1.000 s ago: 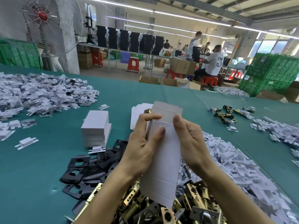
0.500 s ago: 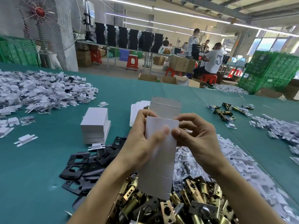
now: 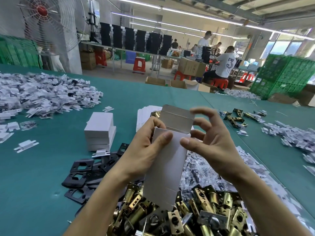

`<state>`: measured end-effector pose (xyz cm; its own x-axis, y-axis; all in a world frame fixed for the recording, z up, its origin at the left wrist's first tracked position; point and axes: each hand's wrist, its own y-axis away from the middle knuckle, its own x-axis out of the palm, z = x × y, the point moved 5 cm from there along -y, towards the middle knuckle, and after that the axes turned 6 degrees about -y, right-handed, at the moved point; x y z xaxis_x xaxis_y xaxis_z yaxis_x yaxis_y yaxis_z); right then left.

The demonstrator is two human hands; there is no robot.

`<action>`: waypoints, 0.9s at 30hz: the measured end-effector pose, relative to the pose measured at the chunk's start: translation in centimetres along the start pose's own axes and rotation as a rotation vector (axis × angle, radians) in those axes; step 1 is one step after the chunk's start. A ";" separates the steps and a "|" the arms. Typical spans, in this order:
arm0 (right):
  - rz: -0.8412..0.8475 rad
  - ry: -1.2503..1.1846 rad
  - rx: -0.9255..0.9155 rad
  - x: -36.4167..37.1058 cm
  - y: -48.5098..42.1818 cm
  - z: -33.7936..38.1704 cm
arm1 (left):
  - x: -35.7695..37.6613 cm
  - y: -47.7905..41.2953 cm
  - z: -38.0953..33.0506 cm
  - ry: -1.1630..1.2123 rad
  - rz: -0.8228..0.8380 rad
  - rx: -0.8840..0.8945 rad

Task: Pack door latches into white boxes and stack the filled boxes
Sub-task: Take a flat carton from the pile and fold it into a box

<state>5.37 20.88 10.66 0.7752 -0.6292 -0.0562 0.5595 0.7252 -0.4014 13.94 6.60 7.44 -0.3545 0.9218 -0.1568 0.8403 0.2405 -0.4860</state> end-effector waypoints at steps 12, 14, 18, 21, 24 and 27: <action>-0.188 0.029 -0.075 0.2 -0.2 0.3 | 1.9 0.9 0.3 -0.497 -0.167 -0.102; -0.180 0.086 -0.106 0.5 -0.1 0.4 | 1.9 1.2 0.5 -0.569 -0.286 -0.166; -0.188 0.125 -0.152 1.0 0.0 0.6 | 1.7 1.2 0.4 -0.552 -0.355 -0.154; -0.134 0.147 -0.123 1.4 -0.2 1.0 | 1.4 0.9 -0.3 -0.566 -0.356 -0.069; -0.054 0.241 -0.151 1.9 -0.4 1.5 | 1.2 1.0 -1.0 -0.531 -0.364 -0.026; -0.044 0.252 -0.140 1.9 -0.4 1.2 | 1.3 1.2 -1.4 -0.515 -0.339 0.055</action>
<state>6.97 19.72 11.79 0.6440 -0.7217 -0.2538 0.5318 0.6609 -0.5295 15.08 8.52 7.90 -0.7618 0.5287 -0.3743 0.6290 0.4657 -0.6225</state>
